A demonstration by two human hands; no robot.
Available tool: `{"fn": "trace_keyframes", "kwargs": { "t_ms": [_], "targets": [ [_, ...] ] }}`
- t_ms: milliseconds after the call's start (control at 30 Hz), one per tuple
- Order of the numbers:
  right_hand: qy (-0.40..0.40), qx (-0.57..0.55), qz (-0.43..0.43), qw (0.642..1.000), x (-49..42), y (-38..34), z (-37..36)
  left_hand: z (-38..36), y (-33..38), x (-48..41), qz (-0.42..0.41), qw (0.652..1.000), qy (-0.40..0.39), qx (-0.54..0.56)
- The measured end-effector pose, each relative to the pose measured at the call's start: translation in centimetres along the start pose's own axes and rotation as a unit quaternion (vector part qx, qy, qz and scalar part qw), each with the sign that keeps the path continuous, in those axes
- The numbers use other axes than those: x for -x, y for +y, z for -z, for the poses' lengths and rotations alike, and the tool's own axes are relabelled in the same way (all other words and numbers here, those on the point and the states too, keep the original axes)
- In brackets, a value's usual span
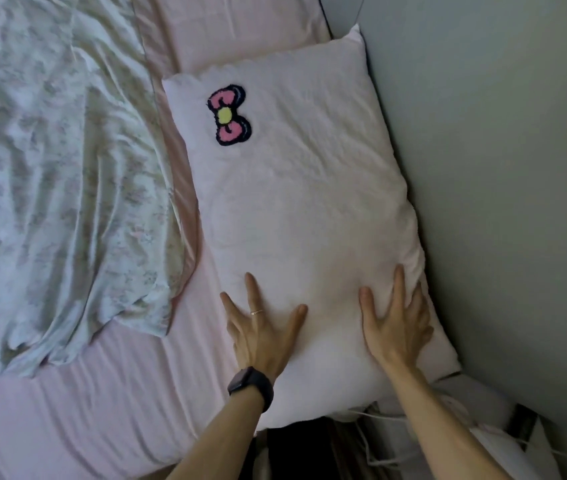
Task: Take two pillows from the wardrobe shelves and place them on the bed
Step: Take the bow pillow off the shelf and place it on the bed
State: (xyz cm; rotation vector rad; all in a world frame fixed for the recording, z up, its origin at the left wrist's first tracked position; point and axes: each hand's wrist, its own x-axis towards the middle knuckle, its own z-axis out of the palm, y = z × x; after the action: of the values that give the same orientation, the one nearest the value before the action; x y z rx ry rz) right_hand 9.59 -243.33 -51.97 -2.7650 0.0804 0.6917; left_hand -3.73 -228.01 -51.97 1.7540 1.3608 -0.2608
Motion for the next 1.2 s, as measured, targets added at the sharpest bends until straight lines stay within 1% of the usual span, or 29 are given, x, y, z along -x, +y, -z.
{"fn": "trace_keyframes", "kwargs": {
  "t_ms": [100, 167, 267, 367, 433, 500, 533, 567, 633, 667, 700, 767, 833, 867, 900, 967, 1033, 1100, 1133, 1200],
  "targets": [
    [0.003, -0.020, 0.060, 0.998, -1.7, -1.7, 0.2, -0.4, 1.8, -1.4, 0.002, 0.999, 0.024, 0.048],
    [0.013, 0.010, 0.067, 0.998, -2.3, -2.6, 0.1, -0.8, 2.4, -1.7, 0.005, 0.998, 0.036, 0.053],
    [-0.013, 0.060, 0.041, 0.997, -2.7, -1.9, -0.5, -0.9, 2.2, -1.8, 0.016, 1.000, 0.014, -0.007],
    [-0.035, 0.051, 0.018, 0.998, -3.6, -0.2, 0.0, 0.6, 1.3, -2.3, 0.006, 0.997, 0.005, -0.076],
    [-0.025, 0.043, -0.025, 0.998, -3.9, 1.1, 0.7, 1.7, 0.1, -2.5, 0.015, 0.995, -0.002, -0.100],
    [0.004, 0.049, -0.046, 0.998, -3.8, 1.3, 1.5, 3.0, -0.9, -2.6, 0.038, 0.993, 0.015, -0.111],
    [0.036, 0.052, -0.033, 0.997, -3.8, 0.8, 1.9, 3.5, -1.0, -2.8, 0.035, 0.993, 0.033, -0.110],
    [0.076, 0.048, -0.005, 0.996, -3.8, -0.3, 2.3, 4.0, -0.9, -3.1, 0.015, 0.993, 0.054, -0.106],
    [0.141, 0.016, 0.087, 0.986, -3.8, -3.4, 2.8, 4.6, 0.3, -4.0, -0.069, 0.988, 0.089, -0.108],
    [0.156, -0.005, 0.141, 0.978, -3.9, -5.4, 2.9, 4.7, 1.2, -4.6, -0.123, 0.980, 0.103, -0.119],
    [0.155, -0.021, 0.194, 0.968, -4.0, -7.4, 2.7, 4.7, 2.1, -5.3, -0.177, 0.968, 0.111, -0.136],
    [0.122, -0.017, 0.283, 0.951, -4.3, -10.9, 1.9, 4.5, 3.6, -6.6, -0.261, 0.943, 0.098, -0.181],
    [0.077, 0.035, 0.337, 0.938, -4.8, -12.8, 0.9, 4.3, 3.9, -7.8, -0.288, 0.928, 0.066, -0.228],
    [0.050, 0.074, 0.343, 0.935, -5.1, -13.0, 0.3, 4.4, 3.6, -8.4, -0.286, 0.926, 0.050, -0.243],
    [0.023, 0.114, 0.334, 0.935, -5.3, -12.7, -0.1, 4.7, 3.1, -8.8, -0.282, 0.924, 0.037, -0.254],
    [-0.006, 0.166, 0.284, 0.944, -5.5, -12.1, -0.4, 5.7, 1.9, -9.3, -0.276, 0.921, 0.018, -0.274],
    [-0.029, 0.174, 0.207, 0.962, -4.7, -12.2, 0.5, 7.8, 0.8, -9.2, -0.247, 0.928, -0.009, -0.281],
    [-0.061, 0.192, 0.159, 0.966, -2.8, -13.2, 2.2, 10.8, 0.1, -8.6, -0.210, 0.933, -0.024, -0.291],
    [-0.071, 0.208, 0.160, 0.962, -1.3, -13.9, 3.4, 12.7, 0.2, -8.1, -0.196, 0.934, -0.026, -0.298],
    [-0.076, 0.208, 0.197, 0.955, 2.0, -16.1, 6.0, 17.1, 1.3, -6.8, -0.179, 0.942, -0.021, -0.283]
  ]
}}
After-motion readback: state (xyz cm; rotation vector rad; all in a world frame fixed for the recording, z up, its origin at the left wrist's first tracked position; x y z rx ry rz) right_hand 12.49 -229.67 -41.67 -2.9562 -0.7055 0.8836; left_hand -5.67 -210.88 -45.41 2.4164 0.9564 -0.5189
